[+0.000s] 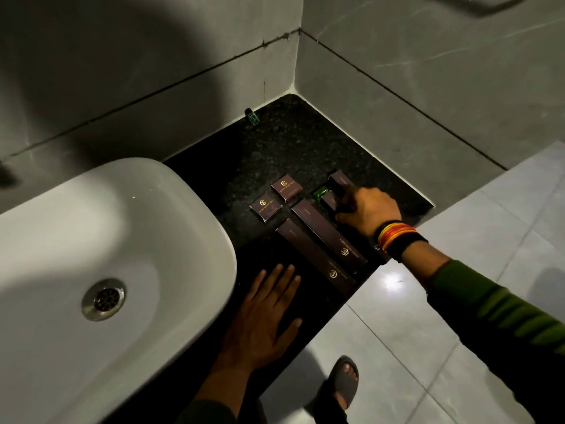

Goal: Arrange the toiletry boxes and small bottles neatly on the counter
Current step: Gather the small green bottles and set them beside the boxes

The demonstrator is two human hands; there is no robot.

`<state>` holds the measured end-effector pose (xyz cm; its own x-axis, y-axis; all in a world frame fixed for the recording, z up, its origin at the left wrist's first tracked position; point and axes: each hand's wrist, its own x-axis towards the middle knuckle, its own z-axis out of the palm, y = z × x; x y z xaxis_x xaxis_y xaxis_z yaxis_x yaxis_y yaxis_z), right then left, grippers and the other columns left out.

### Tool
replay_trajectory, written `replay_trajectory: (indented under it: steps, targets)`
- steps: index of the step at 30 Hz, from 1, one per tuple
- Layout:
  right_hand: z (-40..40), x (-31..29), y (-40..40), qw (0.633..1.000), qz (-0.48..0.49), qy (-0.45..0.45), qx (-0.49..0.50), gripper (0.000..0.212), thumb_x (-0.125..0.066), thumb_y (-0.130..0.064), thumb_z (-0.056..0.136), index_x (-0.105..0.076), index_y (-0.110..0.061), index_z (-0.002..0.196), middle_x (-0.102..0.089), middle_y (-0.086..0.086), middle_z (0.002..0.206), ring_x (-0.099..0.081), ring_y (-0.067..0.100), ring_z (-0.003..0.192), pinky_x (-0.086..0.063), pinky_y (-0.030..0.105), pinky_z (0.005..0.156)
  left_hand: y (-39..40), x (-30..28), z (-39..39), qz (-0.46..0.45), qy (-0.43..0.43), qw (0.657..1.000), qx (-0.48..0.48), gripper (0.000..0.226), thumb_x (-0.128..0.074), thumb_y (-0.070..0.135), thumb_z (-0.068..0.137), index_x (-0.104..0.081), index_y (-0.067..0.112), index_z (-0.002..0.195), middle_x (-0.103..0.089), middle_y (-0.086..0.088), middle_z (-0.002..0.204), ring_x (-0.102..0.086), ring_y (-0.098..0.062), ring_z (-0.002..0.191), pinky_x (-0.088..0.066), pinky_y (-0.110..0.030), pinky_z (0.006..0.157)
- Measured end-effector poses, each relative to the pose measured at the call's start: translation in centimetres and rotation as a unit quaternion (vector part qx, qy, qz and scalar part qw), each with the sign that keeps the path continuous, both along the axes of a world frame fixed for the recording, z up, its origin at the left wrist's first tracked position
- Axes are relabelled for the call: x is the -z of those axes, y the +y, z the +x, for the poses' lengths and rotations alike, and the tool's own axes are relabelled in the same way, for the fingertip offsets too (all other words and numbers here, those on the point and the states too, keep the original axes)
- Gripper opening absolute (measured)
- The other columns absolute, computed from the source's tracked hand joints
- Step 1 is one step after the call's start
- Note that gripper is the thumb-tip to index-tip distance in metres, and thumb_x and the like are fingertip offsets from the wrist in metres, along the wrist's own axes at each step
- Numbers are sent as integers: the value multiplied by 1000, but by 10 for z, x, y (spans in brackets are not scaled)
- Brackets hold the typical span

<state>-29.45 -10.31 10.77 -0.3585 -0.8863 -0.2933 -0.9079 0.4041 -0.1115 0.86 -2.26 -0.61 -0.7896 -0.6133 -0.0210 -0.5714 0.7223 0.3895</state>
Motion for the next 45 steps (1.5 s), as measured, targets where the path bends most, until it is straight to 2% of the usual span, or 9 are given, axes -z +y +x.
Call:
replay_trajectory:
  steps: [7, 10, 13, 18, 24, 30, 37, 42, 45]
  targets:
    - [-1, 3, -22, 998, -54, -20, -4, 48, -66, -62, 79, -66, -25, 109, -72, 6, 99, -69, 29, 87, -53, 34, 70, 1, -1, 0, 2, 17, 1000, -6, 73, -40, 53, 108, -30, 17, 170, -18, -1, 180, -11, -25, 167, -9, -48, 133]
    - [0, -5, -42, 995, -89, -27, -29, 43, -66, -58, 80, -66, -28, 111, -71, 5, 108, -69, 31, 97, -54, 36, 77, 1, -1, 0, -3, 29, 1000, -5, 72, -43, 50, 107, -31, 15, 169, -19, -3, 180, -13, -25, 167, -11, -49, 133]
    - [6, -16, -69, 996, -42, -27, -78, 43, -70, -50, 81, -65, -29, 119, -70, 7, 120, -67, 32, 109, -55, 40, 89, 0, 0, 1, 7, 41, 999, -3, 70, -43, 49, 108, -31, 16, 169, -20, -3, 180, -11, -24, 168, -13, -51, 133]
    - [23, -26, -103, 991, 43, 3, -129, 44, -77, -40, 78, -69, -26, 118, -72, 12, 116, -69, 35, 105, -57, 41, 90, 1, -1, -1, 15, 45, 999, -5, 71, -44, 46, 106, -32, 16, 169, -19, -2, 180, -8, -22, 168, -14, -52, 132]
    - [21, -30, -120, 994, 2, -21, -109, 33, -72, -39, 84, -70, -27, 115, -72, 8, 114, -68, 32, 105, -55, 41, 93, 1, -1, 0, 22, 48, 999, -8, 72, -48, 46, 105, -32, 16, 169, -20, -3, 180, -8, -22, 168, -15, -53, 132]
    - [15, -17, -120, 986, 64, 26, -154, 39, -76, -23, 82, -70, -27, 120, -72, 10, 117, -69, 33, 107, -54, 39, 91, 0, 0, 0, 27, 48, 998, -10, 74, -48, 46, 105, -30, 17, 170, -18, -2, 180, -6, -22, 168, -14, -53, 133]
    - [17, -21, -132, 985, -6, 4, -171, 36, -73, -37, 80, -71, -24, 113, -72, 9, 107, -69, 31, 96, -55, 37, 81, 0, 0, 0, 23, 37, 999, -8, 75, -47, 48, 105, -28, 17, 170, -17, -1, 180, -5, -21, 168, -12, -51, 132]
    - [22, -26, -131, 976, 54, 16, -212, 32, -75, -32, 79, -73, -27, 110, -75, 8, 103, -71, 30, 94, -56, 36, 82, 0, 0, 0, 28, 38, 999, -6, 76, -50, 49, 104, -28, 18, 170, -18, -1, 180, -5, -21, 168, -14, -52, 132]
    - [22, -20, -131, 975, 81, 22, -207, 35, -76, -29, 81, -71, -24, 115, -74, 9, 109, -69, 30, 99, -57, 39, 88, -1, 0, 0, 25, 39, 999, -8, 77, -54, 48, 103, -29, 18, 170, -19, 0, 180, -4, -20, 168, -15, -52, 131]
